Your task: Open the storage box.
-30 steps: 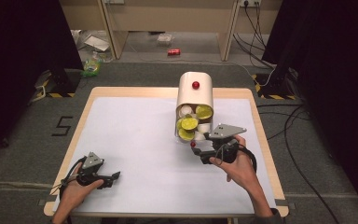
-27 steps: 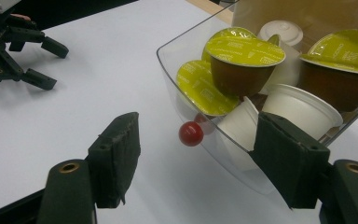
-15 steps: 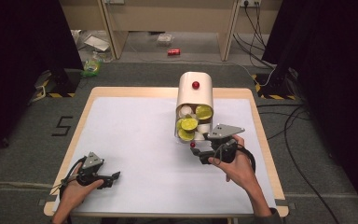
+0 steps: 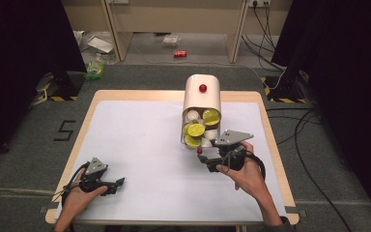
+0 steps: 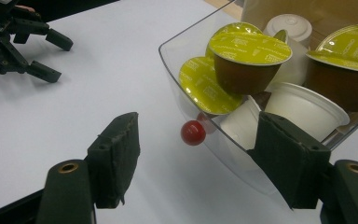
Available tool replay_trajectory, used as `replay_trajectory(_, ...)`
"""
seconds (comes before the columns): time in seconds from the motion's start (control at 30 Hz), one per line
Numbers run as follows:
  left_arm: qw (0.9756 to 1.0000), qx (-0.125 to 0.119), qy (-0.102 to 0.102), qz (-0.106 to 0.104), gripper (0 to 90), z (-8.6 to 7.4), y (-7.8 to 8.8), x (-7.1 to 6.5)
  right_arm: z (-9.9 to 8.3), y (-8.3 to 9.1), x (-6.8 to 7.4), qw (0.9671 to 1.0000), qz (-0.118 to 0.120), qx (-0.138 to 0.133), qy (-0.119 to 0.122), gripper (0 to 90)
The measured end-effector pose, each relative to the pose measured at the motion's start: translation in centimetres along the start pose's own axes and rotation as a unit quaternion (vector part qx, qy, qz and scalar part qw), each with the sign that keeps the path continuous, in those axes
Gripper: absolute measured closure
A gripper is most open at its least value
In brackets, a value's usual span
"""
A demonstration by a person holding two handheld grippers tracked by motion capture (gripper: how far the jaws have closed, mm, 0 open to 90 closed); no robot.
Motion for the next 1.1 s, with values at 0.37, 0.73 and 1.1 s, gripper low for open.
replay_trajectory(0.37, 1.0, 0.0, 0.0, 0.0, 11.5, 0.0, 0.0, 0.0, -0.1, 0.07, 0.11, 1.0, 0.003, 0.003, 0.0, 31.6)
replay_trajectory(0.73, 1.0, 0.0, 0.001, 0.0, 11.5, 0.0, 0.0, -0.01, -0.14, 0.2, 0.1, 0.9999, 0.009, 0.007, -0.002, 31.9)
replay_trajectory(1.1, 1.0, 0.001, 0.0, 0.0, 11.5, 0.01, -0.01, 0.0, 0.55, 0.79, -0.29, 0.9982, -0.029, -0.05, -0.018, 31.4)
Point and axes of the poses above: each handheld gripper's, and its own axes: y roughly backward along the jaws, z roughly out of its top, x roughly to its left, the point moved 1 cm from there along -y, roughly forward along the jaws, and after that the axes turned 2 degrees about y, right-handed, at the moved point
